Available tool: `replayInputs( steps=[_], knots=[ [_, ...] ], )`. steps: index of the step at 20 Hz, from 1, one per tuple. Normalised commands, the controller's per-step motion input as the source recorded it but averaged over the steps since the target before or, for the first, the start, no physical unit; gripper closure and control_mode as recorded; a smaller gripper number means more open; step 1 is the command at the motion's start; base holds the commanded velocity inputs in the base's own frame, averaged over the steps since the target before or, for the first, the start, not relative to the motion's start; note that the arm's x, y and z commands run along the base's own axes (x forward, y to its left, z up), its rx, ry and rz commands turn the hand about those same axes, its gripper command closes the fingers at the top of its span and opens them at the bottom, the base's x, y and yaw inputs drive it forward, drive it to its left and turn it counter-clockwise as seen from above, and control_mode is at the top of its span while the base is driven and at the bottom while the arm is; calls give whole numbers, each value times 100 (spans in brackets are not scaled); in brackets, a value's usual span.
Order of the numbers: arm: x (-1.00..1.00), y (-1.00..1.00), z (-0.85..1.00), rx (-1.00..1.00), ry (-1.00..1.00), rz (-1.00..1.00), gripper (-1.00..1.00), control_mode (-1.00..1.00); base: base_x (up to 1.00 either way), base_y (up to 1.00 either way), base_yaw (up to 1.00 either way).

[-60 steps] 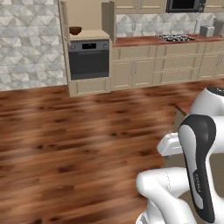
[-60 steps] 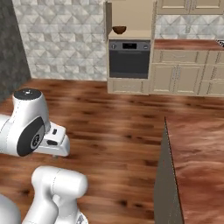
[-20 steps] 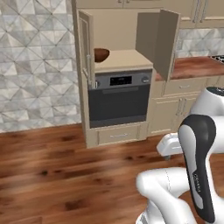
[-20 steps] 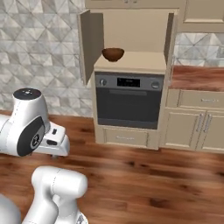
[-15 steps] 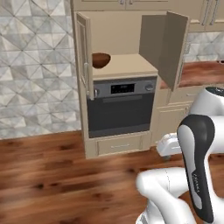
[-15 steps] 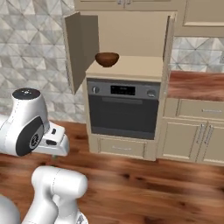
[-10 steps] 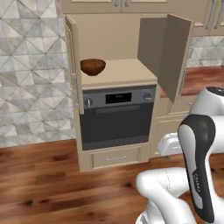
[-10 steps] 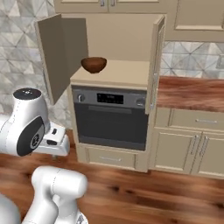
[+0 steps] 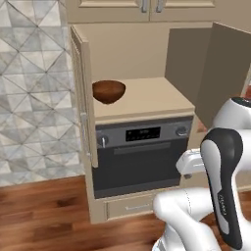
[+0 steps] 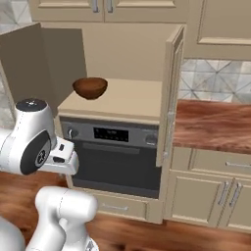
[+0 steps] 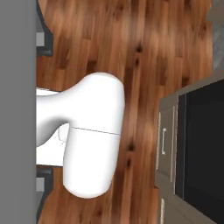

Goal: Pick up the bowls from the cabinet and place each bowl in front of a stool on the dining counter.

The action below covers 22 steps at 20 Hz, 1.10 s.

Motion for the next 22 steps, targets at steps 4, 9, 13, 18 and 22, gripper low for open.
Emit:
replayInputs(
  steps=[4,9,13,18,22],
  knots=[
    [0,0,0,0,0,0,-100,100,61,-54,0],
    [0,0,0,0,0,0,-100,100,76,-5,0],
    [0,0,0,0,0,0,-100,100,95,5,0],
    [0,0,0,0,0,0,-100,100,73,1,0],
    [0,0,0,0,0,0,-100,100,27,0,0]
  ],
)
